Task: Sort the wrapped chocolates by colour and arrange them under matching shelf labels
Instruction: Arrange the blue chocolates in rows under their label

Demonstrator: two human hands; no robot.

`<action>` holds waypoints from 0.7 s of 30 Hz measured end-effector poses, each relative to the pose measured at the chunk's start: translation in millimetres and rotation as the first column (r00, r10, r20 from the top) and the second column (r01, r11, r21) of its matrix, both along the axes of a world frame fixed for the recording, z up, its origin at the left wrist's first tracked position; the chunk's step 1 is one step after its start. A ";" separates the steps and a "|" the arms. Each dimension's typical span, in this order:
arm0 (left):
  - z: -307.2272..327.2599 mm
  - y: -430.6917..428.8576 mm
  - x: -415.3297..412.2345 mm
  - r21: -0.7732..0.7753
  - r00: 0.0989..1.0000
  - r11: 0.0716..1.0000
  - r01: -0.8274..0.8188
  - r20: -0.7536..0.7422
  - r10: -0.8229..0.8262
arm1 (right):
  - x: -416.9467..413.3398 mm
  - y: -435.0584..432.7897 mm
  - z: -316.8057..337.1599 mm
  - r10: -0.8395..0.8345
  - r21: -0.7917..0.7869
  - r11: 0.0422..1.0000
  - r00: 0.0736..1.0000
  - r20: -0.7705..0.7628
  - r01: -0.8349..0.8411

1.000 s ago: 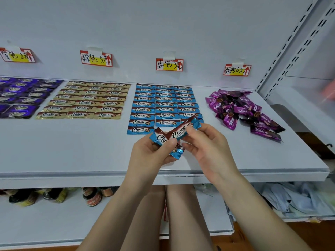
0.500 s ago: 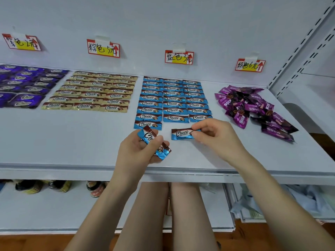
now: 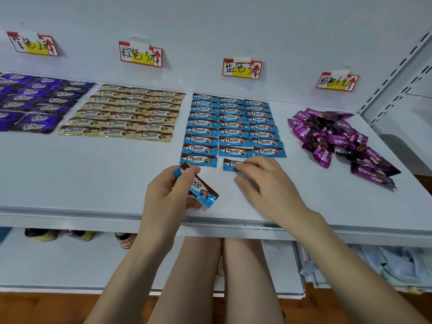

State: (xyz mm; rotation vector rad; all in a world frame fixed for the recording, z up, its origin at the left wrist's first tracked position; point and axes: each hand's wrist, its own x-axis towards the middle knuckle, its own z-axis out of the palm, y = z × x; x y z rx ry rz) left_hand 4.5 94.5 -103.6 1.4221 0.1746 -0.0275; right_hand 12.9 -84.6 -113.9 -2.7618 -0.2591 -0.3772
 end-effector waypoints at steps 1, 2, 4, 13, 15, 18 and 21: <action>0.5 0.3 -0.3 0.015 1.000 1.000 0.008 0.012 -0.008 | 2.4 1.0 -0.8 0.001 0.000 1.000 1.000 0.007 -0.001; 0.6 0.5 -0.2 0.029 1.000 1.000 0.009 0.022 -0.010 | 4.3 1.8 -1.7 0.001 0.000 1.000 1.000 0.011 -0.001; 0.2 1.2 -0.1 0.042 0.999 0.999 -0.001 0.035 0.000 | 6.3 3.8 -2.5 0.002 -0.006 1.000 1.000 0.016 -0.002; -0.1 0.2 1.8 0.042 1.000 0.999 -0.006 0.011 0.006 | 5.9 5.8 -4.4 0.019 -0.001 1.000 0.998 0.062 -0.019; -0.8 0.0 2.2 0.043 1.000 0.999 -0.001 0.003 0.001 | 5.7 5.6 -5.0 0.024 0.002 1.000 0.997 0.070 -0.024; -1.4 0.4 2.8 0.056 1.000 0.998 0.002 -0.003 -0.002 | 6.8 4.9 -6.6 0.027 -0.006 1.000 0.998 0.058 -0.027; -0.8 0.0 2.7 0.081 1.000 0.997 0.007 0.000 -0.007 | 7.7 3.9 -7.9 0.033 -0.013 0.999 0.997 0.063 -0.032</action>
